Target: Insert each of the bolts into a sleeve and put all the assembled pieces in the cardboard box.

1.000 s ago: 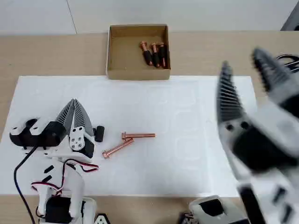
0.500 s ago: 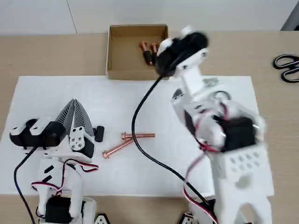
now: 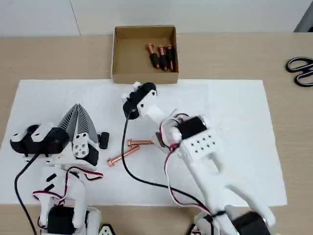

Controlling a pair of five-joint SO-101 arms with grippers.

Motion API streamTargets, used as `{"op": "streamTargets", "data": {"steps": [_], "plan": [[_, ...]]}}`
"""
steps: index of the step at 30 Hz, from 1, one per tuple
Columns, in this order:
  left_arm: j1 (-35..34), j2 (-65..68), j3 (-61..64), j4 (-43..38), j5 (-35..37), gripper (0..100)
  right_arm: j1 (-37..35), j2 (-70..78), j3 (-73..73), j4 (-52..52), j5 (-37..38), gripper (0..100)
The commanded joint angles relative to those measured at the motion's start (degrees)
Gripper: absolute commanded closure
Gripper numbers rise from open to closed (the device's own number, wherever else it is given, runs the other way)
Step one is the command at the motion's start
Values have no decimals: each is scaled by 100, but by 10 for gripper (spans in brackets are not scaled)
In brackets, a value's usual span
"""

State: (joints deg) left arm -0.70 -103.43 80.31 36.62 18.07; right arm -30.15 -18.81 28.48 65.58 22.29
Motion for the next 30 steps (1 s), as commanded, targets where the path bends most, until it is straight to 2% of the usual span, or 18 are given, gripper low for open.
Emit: {"op": "streamTargets", "data": {"steps": [1, 4, 6, 10, 13, 17, 19, 21, 23, 27, 30], "plan": [[-9, -62, -215, 35, 35, 994, -75, 479, -897, 48, 18, 854], [-105, -62, -215, 44, 9, 994, -312, 980, -1512, -13, -18, 854], [-369, -62, -242, 220, 9, 994, -488, 1385, -1899, -171, -334, 854], [-1266, -62, -242, 932, -492, 994, -646, 2211, -2532, -523, -1301, 854], [-1908, -62, -242, 1284, -958, 994, -831, 2677, -2936, -585, -1732, 854], [-2945, -62, -251, 1451, -1618, 994, -1191, 2985, -3314, -593, -2224, 853], [-3218, -62, -251, 1433, -1705, 994, -1288, 3020, -3411, -611, -2374, 853], [-3156, -62, -251, 1503, -1705, 994, -1288, 3002, -3473, -611, -2382, 853], [-2804, -53, -251, 1591, -1723, 994, -1130, 3002, -3464, -602, -2382, 853], [-1538, -26, -347, 1793, -1705, 993, -435, 3020, -3437, -418, -2400, 854], [-879, -26, -365, 1952, -1697, 993, 286, 3037, -3437, -66, -2567, 854]]}}
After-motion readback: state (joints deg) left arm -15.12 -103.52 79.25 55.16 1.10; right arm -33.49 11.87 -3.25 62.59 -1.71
